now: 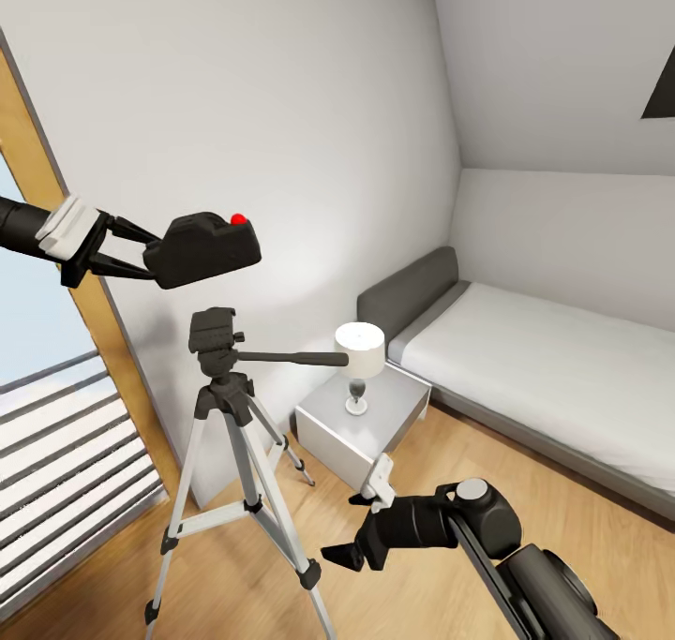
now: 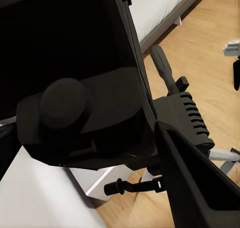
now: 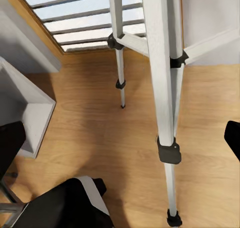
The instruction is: Attach the digital camera to the camera tripod in the bedroom.
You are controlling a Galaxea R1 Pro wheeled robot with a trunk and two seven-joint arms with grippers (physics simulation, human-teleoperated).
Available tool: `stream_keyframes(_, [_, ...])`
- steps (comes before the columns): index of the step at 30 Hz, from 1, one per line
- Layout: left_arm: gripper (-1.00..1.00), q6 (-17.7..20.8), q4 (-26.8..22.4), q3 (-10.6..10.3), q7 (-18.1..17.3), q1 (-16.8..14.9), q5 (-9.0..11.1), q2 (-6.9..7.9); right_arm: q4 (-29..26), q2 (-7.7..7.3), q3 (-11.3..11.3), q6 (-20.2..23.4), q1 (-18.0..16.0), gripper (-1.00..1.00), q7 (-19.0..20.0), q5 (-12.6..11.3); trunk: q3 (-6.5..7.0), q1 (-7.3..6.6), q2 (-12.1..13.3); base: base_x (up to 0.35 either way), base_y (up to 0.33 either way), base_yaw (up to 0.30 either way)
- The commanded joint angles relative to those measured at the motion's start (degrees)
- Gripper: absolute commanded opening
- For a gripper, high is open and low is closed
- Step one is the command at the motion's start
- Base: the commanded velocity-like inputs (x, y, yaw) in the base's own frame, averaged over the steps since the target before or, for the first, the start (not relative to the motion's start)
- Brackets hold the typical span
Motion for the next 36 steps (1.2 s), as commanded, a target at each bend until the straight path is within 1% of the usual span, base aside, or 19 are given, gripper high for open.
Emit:
stream_keyframes(1, [-1.00, 0.4, 0.0, -0.4, 0.0, -0.2, 0.5, 0.03, -0.1, 0.51, 0.0, 0.4, -0.1, 1.00, 0.7, 0.2, -0.10, 0.02, -0.1, 0.000, 0.000, 0.000])
stream_keyframes(4, [-1.00, 0.4, 0.0, -0.7, 0.0, -0.2, 0.6, -0.08, -0.1, 1.81, -0.1, 1.1, -0.1, 1.00, 1.6, 0.2, -0.10, 0.02, -0.1, 0.000, 0.000, 0.000])
stream_keyframes(5, [-1.00, 0.4, 0.0, -0.7, 0.0, -0.2, 0.6, -0.08, -0.1, 1.81, -0.1, 1.1, -0.1, 1.00, 1.6, 0.2, -0.10, 0.02, -0.1, 0.000, 0.000, 0.000])
stream_keyframes(8, [-1.00, 0.4, -0.1, -0.8, 0.0, -0.1, 0.6, -0.13, 0.0, 2.81, -0.1, 2.1, -0.2, 1.00, 2.0, 0.3, -0.10, 0.02, -0.1, 0.000, 0.000, 0.000])
stream_keyframes(12, [-1.00, 0.4, -0.2, -0.9, 0.0, -0.1, 0.7, -0.23, 0.0, 4.90, -0.2, 3.4, -0.3, 1.00, 2.0, 0.5, -0.10, 0.02, -0.1, 0.000, 0.000, 0.000])
stream_keyframes(13, [-1.00, 0.4, -0.2, -0.9, 0.0, -0.1, 0.7, -0.23, 0.0, 4.90, -0.2, 3.4, -0.3, 1.00, 2.0, 0.5, -0.10, 0.02, -0.1, 0.000, 0.000, 0.000])
stream_keyframes(15, [-1.00, 0.4, -0.3, -1.0, 0.0, -0.1, 0.7, -0.36, 0.0, 6.04, -0.2, 3.8, -0.3, 1.00, 1.9, 0.6, -0.10, 0.02, -0.1, 0.000, 0.000, 0.000])
stream_keyframes(17, [-1.00, 0.4, -0.3, -1.0, 0.0, -0.1, 0.7, -0.46, 0.0, 6.89, -0.2, 4.0, -0.3, 1.00, 1.8, 0.7, -0.10, 0.02, -0.1, 0.000, 0.000, 0.000])
stream_keyframes(18, [-1.00, 0.4, -0.3, -1.0, 0.0, -0.1, 0.7, -0.46, 0.0, 6.89, -0.2, 4.0, -0.3, 1.00, 1.8, 0.7, -0.10, 0.02, -0.1, 0.000, 0.000, 0.000])
stream_keyframes(20, [-1.00, 0.4, -0.3, -1.0, 0.0, 0.0, 0.7, -0.52, 0.0, 7.49, -0.2, 4.2, -0.3, 1.00, 1.2, 0.8, -0.10, 0.02, -0.1, 0.000, 0.000, 0.000])
stream_keyframes(23, [-1.00, 0.4, -0.3, -1.0, 0.0, 0.0, 0.7, -0.57, 0.0, 8.03, -0.2, 4.2, -0.3, 1.00, -0.8, 0.7, -0.10, 0.02, -0.1, 0.000, 0.000, 0.000])
stream_keyframes(25, [-1.00, 0.4, -0.3, -1.0, 0.0, 0.0, 0.7, -0.60, 0.0, 8.23, -0.1, 4.1, -0.3, 1.00, -2.4, 0.6, -0.10, 0.02, -0.1, 0.000, 0.000, 0.000])
stream_keyframes(26, [-1.00, 0.4, -0.3, -1.0, 0.0, 0.0, 0.7, -0.60, 0.0, 8.23, -0.1, 4.1, -0.3, 1.00, -2.4, 0.6, -0.10, 0.02, -0.1, 0.000, 0.000, 0.000])
stream_keyframes(29, [-1.00, 0.4, -0.4, -1.0, 0.0, 0.0, 0.7, -0.64, 0.0, 8.41, 0.0, 3.9, -0.3, 1.00, -4.1, 0.5, -0.10, 0.02, -0.1, 0.000, 0.000, 0.000])
stream_keyframes(33, [-1.00, 0.5, -0.5, -1.0, 0.0, 0.0, 0.7, -0.68, 0.1, 8.65, 0.2, 3.8, -0.3, 1.00, -4.9, 0.4, -0.10, 0.02, -0.1, 0.000, 0.000, 0.000])
stream_keyframes(36, [-1.00, 0.5, -0.5, -1.0, 0.0, 0.0, 0.7, -0.70, 0.4, 9.55, 0.3, 3.7, -0.3, 1.00, -5.5, 0.7, -0.10, 0.02, -0.1, 0.000, 0.000, 0.000])
